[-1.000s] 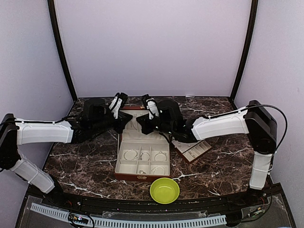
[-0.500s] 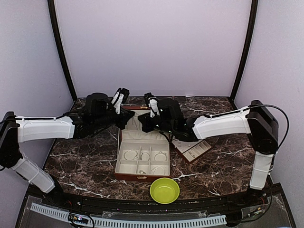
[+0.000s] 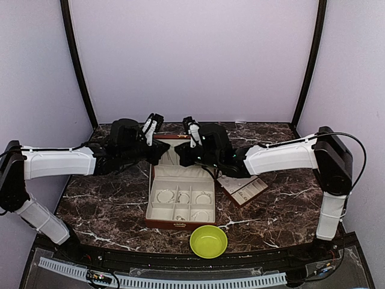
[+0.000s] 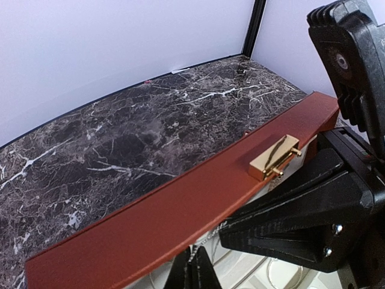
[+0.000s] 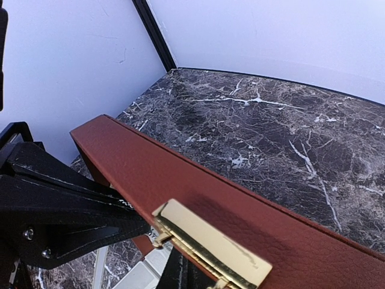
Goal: Organize the mixed jewelry
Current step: Hang the necklace on the necklace hanger.
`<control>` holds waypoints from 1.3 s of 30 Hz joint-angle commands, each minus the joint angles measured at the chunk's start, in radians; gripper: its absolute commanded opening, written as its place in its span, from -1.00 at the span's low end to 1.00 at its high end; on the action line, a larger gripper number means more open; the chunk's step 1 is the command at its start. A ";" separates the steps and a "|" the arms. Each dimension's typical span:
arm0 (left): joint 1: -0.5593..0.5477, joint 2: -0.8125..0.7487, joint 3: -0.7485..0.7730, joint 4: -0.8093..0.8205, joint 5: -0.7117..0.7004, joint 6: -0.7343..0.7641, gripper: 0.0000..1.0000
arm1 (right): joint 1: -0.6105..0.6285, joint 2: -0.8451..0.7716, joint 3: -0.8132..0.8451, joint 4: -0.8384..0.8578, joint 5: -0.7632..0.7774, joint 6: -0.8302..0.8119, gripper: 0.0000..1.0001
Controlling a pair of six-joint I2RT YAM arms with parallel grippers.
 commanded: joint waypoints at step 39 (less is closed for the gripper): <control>0.033 0.014 0.027 0.013 0.039 -0.119 -1.00 | -0.024 -0.008 0.045 0.021 0.006 0.058 -1.00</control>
